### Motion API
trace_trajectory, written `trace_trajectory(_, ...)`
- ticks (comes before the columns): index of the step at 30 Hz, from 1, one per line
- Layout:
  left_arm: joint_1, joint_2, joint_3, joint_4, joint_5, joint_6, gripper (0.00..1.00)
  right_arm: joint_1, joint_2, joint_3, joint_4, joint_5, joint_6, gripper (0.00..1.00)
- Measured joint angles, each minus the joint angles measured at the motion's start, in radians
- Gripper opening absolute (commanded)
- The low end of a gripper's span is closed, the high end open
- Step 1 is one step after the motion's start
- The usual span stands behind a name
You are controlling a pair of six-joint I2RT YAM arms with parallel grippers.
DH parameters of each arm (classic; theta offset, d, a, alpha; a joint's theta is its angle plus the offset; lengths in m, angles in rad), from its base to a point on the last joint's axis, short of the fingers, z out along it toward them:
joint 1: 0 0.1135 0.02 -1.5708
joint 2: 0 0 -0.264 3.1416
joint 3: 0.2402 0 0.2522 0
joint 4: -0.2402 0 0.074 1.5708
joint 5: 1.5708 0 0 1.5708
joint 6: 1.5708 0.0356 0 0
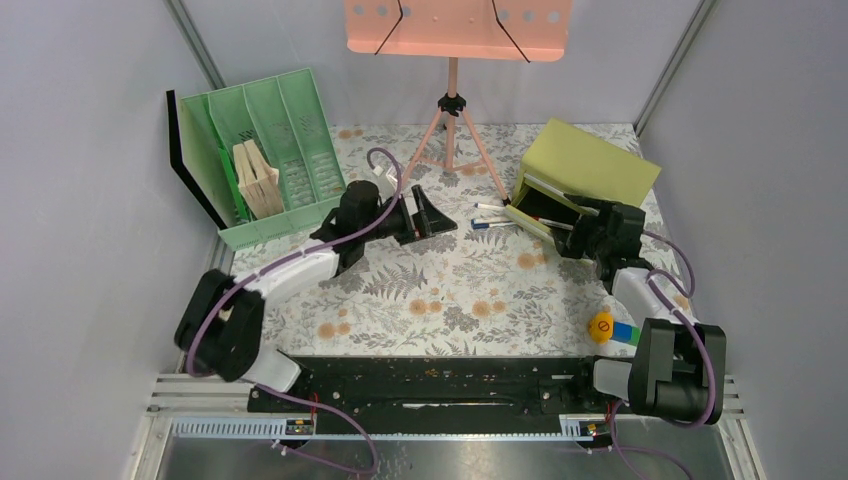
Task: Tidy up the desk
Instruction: Place the stationery in the drawer, then pick up the stationery from the center of the board.
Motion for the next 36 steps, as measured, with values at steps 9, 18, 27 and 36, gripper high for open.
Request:
trace_trajectory(9,0.047,0.208,0.074,-0.121,0.153,-0.114,0.99,0.0,-0.013,0.001,-0.078,-0.111,-0.1,0.99)
trace_trajectory(18,-0.013,0.23,0.352,-0.46,0.01,0.212,0.99,0.0,-0.032,0.063,-0.308,-0.244,-0.364,1.0)
trace_trajectory(27,-0.22,0.188,0.42,-0.655,-0.485,0.647,0.99,0.0,-0.113,0.226,-0.607,-0.245,-0.694,0.99)
trace_trajectory(36,-0.225,0.054,0.314,-0.563,-0.711,0.748,0.99,0.0,-0.164,0.359,-0.808,-0.122,-0.965,0.99)
